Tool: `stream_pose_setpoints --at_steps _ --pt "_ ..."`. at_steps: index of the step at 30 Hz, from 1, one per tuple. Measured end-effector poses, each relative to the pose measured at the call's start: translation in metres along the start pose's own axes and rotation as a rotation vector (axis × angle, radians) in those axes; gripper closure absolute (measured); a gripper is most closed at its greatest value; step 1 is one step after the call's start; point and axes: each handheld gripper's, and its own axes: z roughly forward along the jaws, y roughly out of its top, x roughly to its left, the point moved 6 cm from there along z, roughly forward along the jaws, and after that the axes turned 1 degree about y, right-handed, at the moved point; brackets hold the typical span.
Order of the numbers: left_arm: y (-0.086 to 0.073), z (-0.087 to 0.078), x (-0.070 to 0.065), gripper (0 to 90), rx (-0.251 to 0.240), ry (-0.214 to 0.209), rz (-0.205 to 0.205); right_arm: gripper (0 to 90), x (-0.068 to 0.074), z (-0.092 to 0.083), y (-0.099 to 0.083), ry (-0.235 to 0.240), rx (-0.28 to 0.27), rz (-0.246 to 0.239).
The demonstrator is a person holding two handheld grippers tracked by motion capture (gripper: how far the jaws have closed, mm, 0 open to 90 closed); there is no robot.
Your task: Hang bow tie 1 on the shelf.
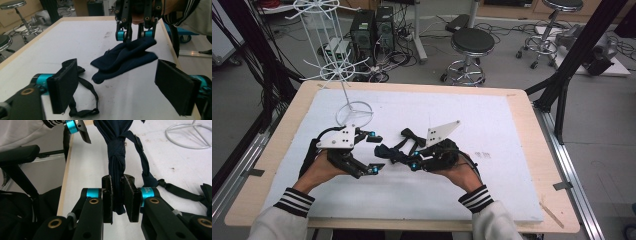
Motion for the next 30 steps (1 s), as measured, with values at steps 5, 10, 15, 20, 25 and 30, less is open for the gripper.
stream_pose_setpoints --at_steps 5,10,15,20,25,30 --pt "0.0023 0.0027 -0.0019 33.7 0.006 -0.031 0.037 79.5 0.0004 0.0012 0.0011 0.003 0.002 -0.007" --pt "0.0025 0.0025 -0.003 41.7 0.013 -0.019 0.074 79.5 0.0012 0.0019 0.0008 0.008 0.008 -0.006" --pt "0.0017 0.0016 -0.0029 55.9 0.023 -0.014 0.097 79.5 0.0003 0.0027 0.0009 0.006 0.009 -0.006" --pt "0.0026 0.0016 -0.0062 72.3 0.023 -0.028 0.108 79.4 -0.0012 0.0019 0.0009 -0.003 0.005 -0.003" --pt "0.004 0.0005 -0.0089 79.8 0.021 -0.038 0.116 79.2 -0.0006 0.0011 0.0013 -0.005 0.003 0.001" --pt "0.0049 -0.0004 -0.0083 80.7 0.016 -0.03 0.11 77.9 -0.0011 0.0014 0.0023 -0.011 -0.006 -0.007"
